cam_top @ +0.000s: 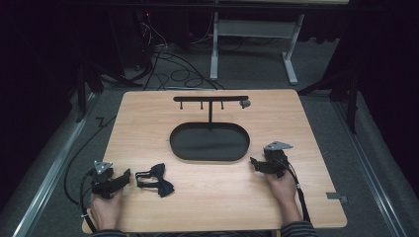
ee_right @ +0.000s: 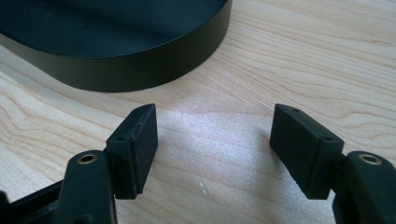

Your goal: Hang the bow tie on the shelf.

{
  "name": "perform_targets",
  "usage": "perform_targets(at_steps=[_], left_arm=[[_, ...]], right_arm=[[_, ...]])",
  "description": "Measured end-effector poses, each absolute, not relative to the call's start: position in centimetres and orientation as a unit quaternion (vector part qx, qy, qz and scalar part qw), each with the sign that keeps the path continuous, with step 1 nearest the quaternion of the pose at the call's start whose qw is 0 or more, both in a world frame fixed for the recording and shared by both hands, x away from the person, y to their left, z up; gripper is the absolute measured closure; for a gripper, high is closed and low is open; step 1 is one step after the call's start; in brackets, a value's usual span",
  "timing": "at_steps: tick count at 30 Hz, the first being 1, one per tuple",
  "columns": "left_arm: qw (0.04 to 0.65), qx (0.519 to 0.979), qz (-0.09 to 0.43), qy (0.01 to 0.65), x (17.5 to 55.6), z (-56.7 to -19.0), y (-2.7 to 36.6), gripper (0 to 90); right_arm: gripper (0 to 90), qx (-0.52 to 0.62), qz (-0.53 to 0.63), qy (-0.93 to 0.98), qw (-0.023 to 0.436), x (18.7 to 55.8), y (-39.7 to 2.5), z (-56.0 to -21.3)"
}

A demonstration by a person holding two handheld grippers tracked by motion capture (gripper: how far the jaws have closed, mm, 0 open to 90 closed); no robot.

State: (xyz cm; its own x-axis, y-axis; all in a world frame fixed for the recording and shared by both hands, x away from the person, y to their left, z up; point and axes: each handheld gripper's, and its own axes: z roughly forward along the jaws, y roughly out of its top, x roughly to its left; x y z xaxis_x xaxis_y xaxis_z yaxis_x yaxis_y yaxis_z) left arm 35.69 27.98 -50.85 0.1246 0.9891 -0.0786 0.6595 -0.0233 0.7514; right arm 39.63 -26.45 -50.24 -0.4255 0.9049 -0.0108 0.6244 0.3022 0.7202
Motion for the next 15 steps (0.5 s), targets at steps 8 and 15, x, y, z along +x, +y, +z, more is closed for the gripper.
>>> perform_targets(at_steps=[8, 15], left_arm=[[0.323, 0.675, 0.241, 0.618, 35.4, -50.3, 27.9, 37.9], [0.367, 0.68, 0.233, 0.591, 33.9, -48.7, 27.2, 42.8]], right_arm=[[33.4, 0.49, 0.33, 0.779, 0.212, 39.6, -26.5, -50.2], [33.3, 0.489, 0.329, 0.779, 0.212, 39.6, -26.5, -50.2]])
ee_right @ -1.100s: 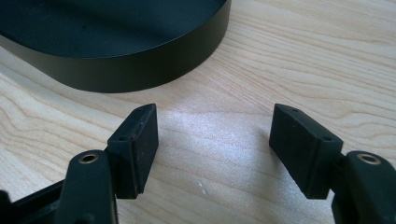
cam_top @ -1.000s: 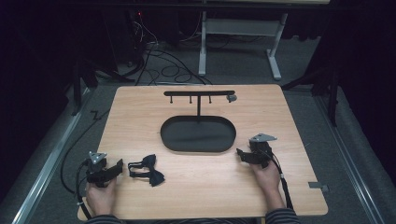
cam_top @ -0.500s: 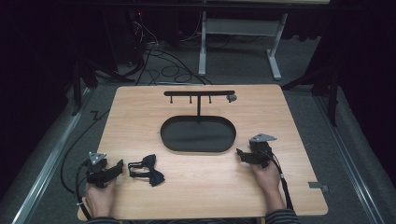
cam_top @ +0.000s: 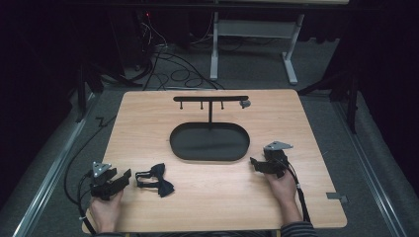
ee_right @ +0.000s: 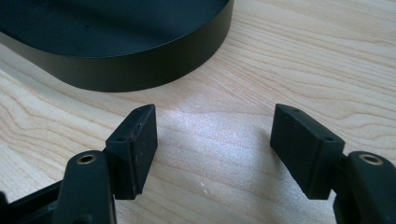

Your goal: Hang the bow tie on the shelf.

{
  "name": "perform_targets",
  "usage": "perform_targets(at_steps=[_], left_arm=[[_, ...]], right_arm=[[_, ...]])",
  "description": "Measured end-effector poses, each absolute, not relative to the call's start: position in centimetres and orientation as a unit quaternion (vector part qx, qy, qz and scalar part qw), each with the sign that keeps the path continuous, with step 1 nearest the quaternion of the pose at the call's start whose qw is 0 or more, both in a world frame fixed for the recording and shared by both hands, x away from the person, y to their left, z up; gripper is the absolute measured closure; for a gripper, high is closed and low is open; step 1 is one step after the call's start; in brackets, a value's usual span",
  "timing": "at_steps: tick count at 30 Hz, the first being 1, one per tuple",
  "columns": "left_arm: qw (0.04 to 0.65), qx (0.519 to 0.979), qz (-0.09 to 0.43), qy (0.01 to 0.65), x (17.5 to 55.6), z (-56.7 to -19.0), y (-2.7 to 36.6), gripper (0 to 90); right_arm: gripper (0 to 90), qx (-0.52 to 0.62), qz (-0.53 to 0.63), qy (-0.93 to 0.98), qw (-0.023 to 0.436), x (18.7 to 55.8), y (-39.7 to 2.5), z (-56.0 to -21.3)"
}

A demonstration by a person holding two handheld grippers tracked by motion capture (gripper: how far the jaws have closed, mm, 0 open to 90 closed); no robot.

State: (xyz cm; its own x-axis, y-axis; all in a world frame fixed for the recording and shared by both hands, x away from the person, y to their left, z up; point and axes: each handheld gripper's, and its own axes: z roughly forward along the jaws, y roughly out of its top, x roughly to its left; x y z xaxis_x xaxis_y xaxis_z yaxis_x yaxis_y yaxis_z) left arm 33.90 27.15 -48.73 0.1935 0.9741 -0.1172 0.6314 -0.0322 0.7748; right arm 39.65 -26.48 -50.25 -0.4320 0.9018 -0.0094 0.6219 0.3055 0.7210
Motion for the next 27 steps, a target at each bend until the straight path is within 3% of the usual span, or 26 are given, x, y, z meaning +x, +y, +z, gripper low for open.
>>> perform_targets(at_steps=[12, 18, 27], left_arm=[[0.384, 0.694, 0.214, 0.57, 31.1, -47.3, 26.2, 43.7], [0.387, 0.699, 0.201, 0.566, 31.4, -47.6, 25.4, 43.8], [0.374, 0.705, 0.18, 0.575, 32.9, -48.7, 24.0, 50.9]], right_arm=[[33.3, 0.488, 0.329, 0.78, 0.213, 39.6, -26.5, -50.3], [33.3, 0.484, 0.329, 0.782, 0.214, 39.7, -26.5, -50.2], [33.2, 0.484, 0.329, 0.782, 0.213, 39.7, -26.5, -50.3]])
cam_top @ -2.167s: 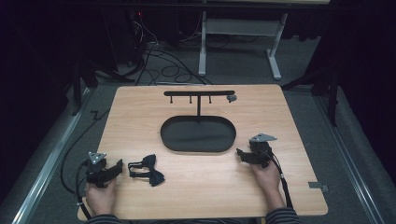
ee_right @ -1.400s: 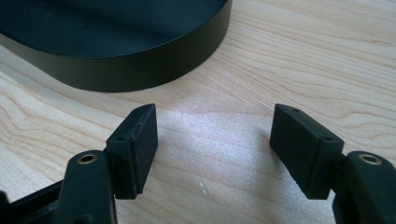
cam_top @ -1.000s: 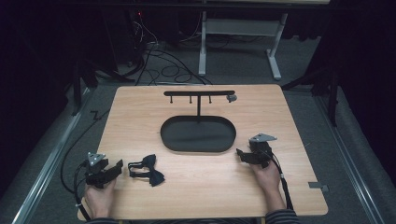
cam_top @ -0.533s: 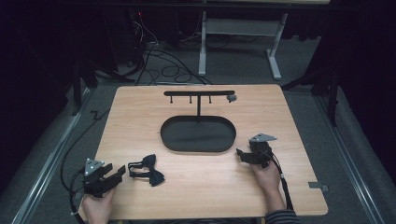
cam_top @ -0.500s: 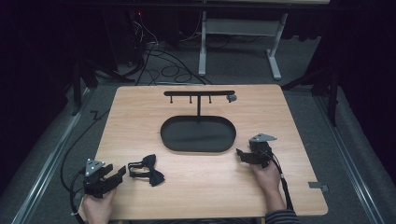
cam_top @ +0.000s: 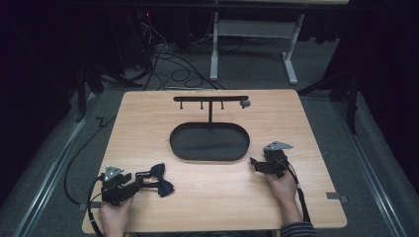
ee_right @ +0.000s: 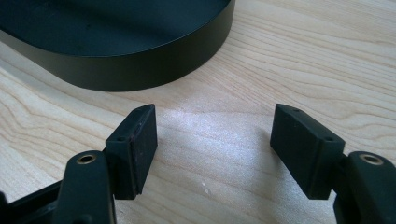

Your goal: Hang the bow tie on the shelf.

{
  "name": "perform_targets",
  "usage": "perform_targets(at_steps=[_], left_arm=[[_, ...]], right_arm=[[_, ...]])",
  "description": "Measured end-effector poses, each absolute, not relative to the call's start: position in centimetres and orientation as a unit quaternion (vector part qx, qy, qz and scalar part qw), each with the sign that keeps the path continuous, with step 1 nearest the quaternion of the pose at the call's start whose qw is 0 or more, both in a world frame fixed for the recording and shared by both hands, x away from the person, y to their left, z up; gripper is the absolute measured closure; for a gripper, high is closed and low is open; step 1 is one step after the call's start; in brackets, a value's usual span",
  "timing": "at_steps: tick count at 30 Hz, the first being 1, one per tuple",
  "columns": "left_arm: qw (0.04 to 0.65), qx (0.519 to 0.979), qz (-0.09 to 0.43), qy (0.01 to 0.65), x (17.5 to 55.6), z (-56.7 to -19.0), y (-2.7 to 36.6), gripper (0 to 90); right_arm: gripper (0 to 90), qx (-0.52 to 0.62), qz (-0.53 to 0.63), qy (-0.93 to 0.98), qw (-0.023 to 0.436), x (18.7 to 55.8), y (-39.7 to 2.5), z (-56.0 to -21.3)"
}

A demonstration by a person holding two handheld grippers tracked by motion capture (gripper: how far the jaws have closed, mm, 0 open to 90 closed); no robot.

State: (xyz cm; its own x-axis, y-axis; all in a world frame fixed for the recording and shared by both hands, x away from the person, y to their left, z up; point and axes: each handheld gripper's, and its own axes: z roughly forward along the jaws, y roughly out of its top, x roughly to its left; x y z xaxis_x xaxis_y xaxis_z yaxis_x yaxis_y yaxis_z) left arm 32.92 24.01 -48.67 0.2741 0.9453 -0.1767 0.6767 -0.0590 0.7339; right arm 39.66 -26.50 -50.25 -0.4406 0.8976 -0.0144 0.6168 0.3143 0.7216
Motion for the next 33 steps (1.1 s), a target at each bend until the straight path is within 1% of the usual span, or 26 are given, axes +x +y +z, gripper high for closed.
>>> perform_targets(at_steps=[1, 2, 3, 4, 6, 7, 10, 11, 14, 19, 22, 23, 28, 33], left_arm=[[0.373, 0.705, 0.176, 0.576, 33.1, -48.8, 24.0, 52.7], [0.373, 0.706, 0.174, 0.576, 33.1, -48.9, 24.0, 58.4], [0.373, 0.707, 0.173, 0.575, 33.1, -49.0, 24.0, 58.4], [0.373, 0.71, 0.172, 0.573, 33.2, -49.1, 23.9, 66.3], [0.373, 0.713, 0.168, 0.569, 33.2, -49.2, 23.9, 72.6], [0.374, 0.714, 0.167, 0.568, 33.2, -49.3, 23.9, 72.6], [0.377, 0.715, 0.168, 0.565, 33.2, -49.5, 23.9, 81.8], [0.376, 0.717, 0.169, 0.562, 33.1, -49.4, 23.9, 86.1], [0.379, 0.716, 0.171, 0.561, 33.1, -49.3, 23.9, 88.2], [0.386, 0.722, 0.177, 0.547, 32.9, -48.2, 23.7, 88.7], [0.394, 0.728, 0.179, 0.532, 32.9, -47.3, 23.3, 88.9], [0.389, 0.74, 0.181, 0.519, 33.1, -46.8, 23.0, 88.9], [0.382, 0.755, 0.191, 0.497, 33.5, -45.4, 22.1, 89.1], [0.4, 0.759, 0.19, 0.477, 34.1, -43.7, 21.4, 89.0]], right_arm=[[33.3, 0.484, 0.329, 0.782, 0.213, 39.7, -26.5, -50.3], [33.3, 0.484, 0.329, 0.782, 0.213, 39.7, -26.5, -50.3], [33.3, 0.484, 0.329, 0.782, 0.213, 39.7, -26.5, -50.3], [33.3, 0.484, 0.329, 0.782, 0.213, 39.7, -26.5, -50.3], [33.3, 0.485, 0.329, 0.782, 0.212, 39.6, -26.5, -50.2], [33.3, 0.485, 0.329, 0.782, 0.212, 39.6, -26.5, -50.2], [33.3, 0.484, 0.329, 0.782, 0.212, 39.6, -26.5, -50.2], [33.3, 0.485, 0.329, 0.782, 0.212, 39.6, -26.5, -50.2], [33.3, 0.484, 0.329, 0.782, 0.213, 39.6, -26.5, -50.2], [33.3, 0.485, 0.329, 0.782, 0.211, 39.6, -26.5, -50.2], [33.3, 0.486, 0.329, 0.782, 0.211, 39.6, -26.5, -50.2], [33.3, 0.487, 0.33, 0.781, 0.211, 39.6, -26.5, -50.2], [33.3, 0.487, 0.33, 0.781, 0.211, 39.6, -26.4, -50.2], [33.2, 0.486, 0.33, 0.781, 0.21, 39.6, -26.5, -50.2]])
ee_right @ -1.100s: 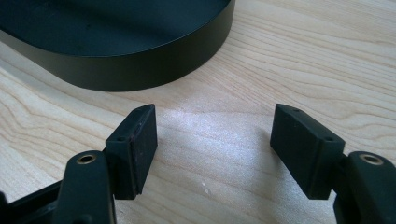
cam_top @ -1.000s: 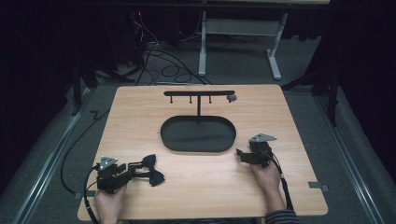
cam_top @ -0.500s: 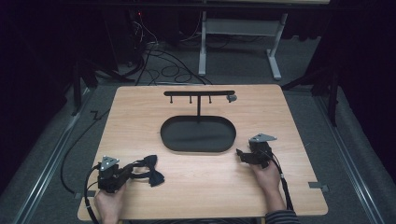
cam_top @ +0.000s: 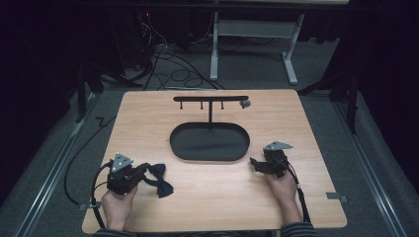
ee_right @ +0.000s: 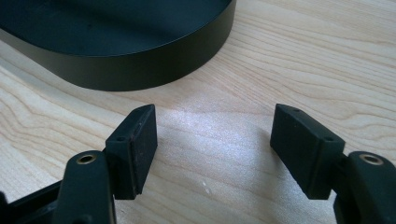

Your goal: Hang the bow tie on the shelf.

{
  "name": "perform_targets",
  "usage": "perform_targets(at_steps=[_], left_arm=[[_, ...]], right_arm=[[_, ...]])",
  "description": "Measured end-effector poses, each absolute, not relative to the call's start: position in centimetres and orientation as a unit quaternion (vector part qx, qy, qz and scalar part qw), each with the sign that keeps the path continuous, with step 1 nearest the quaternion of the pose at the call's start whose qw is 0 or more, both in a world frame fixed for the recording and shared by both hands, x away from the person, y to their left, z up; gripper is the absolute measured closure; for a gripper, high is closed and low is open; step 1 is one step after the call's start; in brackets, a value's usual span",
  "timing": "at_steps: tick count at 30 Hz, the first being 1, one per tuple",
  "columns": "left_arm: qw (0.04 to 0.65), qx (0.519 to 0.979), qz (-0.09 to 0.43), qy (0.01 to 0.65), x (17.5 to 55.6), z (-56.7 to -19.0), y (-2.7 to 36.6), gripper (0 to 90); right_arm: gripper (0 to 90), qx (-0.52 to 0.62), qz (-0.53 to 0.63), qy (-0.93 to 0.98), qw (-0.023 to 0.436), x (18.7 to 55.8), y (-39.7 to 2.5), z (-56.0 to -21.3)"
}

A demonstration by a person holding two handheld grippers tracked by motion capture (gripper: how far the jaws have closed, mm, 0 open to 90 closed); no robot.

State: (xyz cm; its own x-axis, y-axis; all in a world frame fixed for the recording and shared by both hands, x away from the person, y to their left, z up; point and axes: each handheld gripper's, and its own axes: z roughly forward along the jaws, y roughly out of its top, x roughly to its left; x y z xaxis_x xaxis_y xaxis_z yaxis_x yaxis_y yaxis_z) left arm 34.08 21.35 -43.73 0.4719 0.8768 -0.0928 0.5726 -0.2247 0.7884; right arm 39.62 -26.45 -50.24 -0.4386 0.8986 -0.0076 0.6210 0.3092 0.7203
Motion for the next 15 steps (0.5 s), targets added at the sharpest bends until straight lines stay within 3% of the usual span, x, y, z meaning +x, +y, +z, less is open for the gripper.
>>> perform_targets(at_steps=[15], left_arm=[[0.449, 0.771, 0.18, 0.415, 35.8, -39.4, 18.7, 89.0]], right_arm=[[33.2, 0.485, 0.331, 0.782, 0.21, 39.6, -26.4, -50.2]])
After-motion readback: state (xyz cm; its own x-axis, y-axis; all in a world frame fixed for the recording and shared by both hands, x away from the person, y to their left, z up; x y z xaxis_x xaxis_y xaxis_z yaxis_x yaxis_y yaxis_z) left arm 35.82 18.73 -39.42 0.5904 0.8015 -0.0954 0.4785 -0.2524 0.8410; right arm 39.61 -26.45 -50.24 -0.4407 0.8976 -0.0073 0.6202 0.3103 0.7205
